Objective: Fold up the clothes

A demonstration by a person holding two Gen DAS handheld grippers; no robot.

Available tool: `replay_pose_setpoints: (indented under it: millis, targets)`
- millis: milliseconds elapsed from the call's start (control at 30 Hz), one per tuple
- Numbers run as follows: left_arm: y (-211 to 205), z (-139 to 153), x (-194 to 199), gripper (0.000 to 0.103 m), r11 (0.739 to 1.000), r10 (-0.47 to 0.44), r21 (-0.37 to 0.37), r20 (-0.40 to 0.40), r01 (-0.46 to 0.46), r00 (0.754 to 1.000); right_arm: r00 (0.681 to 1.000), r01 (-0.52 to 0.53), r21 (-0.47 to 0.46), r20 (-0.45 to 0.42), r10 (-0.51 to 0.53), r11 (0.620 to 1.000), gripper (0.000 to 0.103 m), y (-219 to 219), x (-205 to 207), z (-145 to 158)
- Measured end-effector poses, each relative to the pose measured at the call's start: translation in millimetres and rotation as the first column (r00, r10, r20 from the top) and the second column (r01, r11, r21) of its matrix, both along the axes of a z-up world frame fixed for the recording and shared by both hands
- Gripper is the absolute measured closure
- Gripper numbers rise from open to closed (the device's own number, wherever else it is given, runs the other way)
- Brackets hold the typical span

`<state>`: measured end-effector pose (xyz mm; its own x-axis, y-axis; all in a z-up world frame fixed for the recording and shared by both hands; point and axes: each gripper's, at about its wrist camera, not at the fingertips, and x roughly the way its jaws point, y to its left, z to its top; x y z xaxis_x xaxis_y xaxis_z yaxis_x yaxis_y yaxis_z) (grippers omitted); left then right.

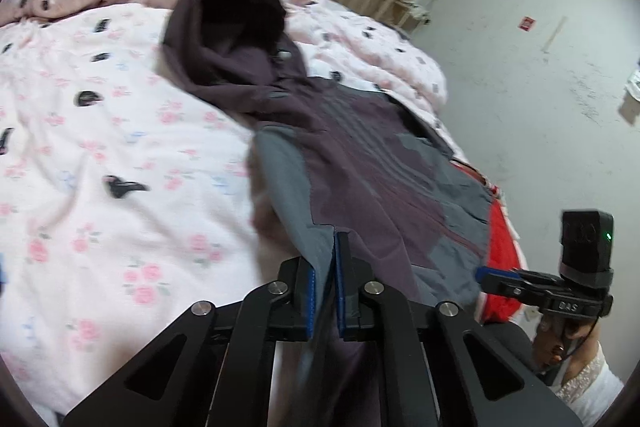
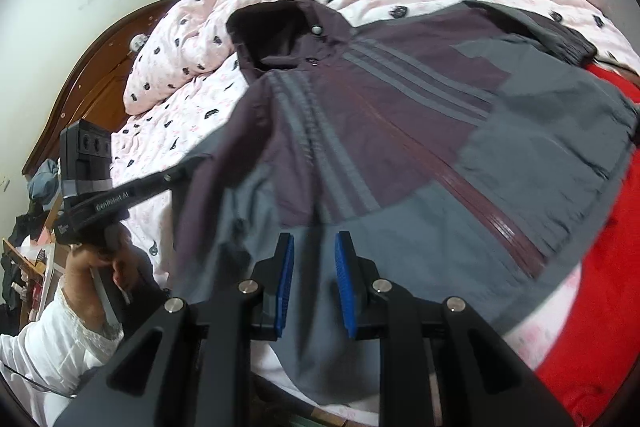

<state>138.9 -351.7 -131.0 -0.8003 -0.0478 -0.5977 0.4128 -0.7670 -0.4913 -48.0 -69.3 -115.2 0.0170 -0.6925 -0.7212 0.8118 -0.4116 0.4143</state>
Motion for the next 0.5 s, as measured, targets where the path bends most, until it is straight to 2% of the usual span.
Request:
replay_pose_setpoints:
  millis: [200,333,400,433,467,500]
  targets:
    - [-32.4,-0.9,17.9,0.1,0.99,0.139,0.022,0.07,-0.141,0.988,1.0,0.022,0.02,-0.016,-0.022,1.0,0.08,14.4,-3.5,-1.3]
    - [-43.0,6.2,24.2,0.101,0.986,0.168,-0.031,0.116,-0.166,0.979,0.999,0.035,0.052,-0.007,-0.035,0.998,0.08,21.0,-2.2,-3.9]
    - [-44.8,9.6,23.9,0.101,0.985,0.168,-0.061,0.131,-0.162,0.977,1.0,0.022,0.07,0.002,-0.022,0.997,0.069,24.4,3.4,-7.6]
    - [-45.1,11.3,23.2,0.101,0.985,0.167,-0.074,0.137,-0.158,0.976,1.0,0.008,0.076,0.008,-0.009,0.997,0.056,26.2,8.7,-9.6]
    - [-45.4,13.0,22.4,0.101,0.984,0.165,-0.088,0.144,-0.154,0.976,1.0,-0.006,0.082,0.014,0.005,0.997,0.049,27.9,14.0,-11.5]
    - [-44.9,13.4,21.1,0.101,0.985,0.159,-0.09,0.149,-0.146,0.976,1.0,-0.021,0.1,0.006,0.021,0.995,0.049,28.4,20.8,-13.8]
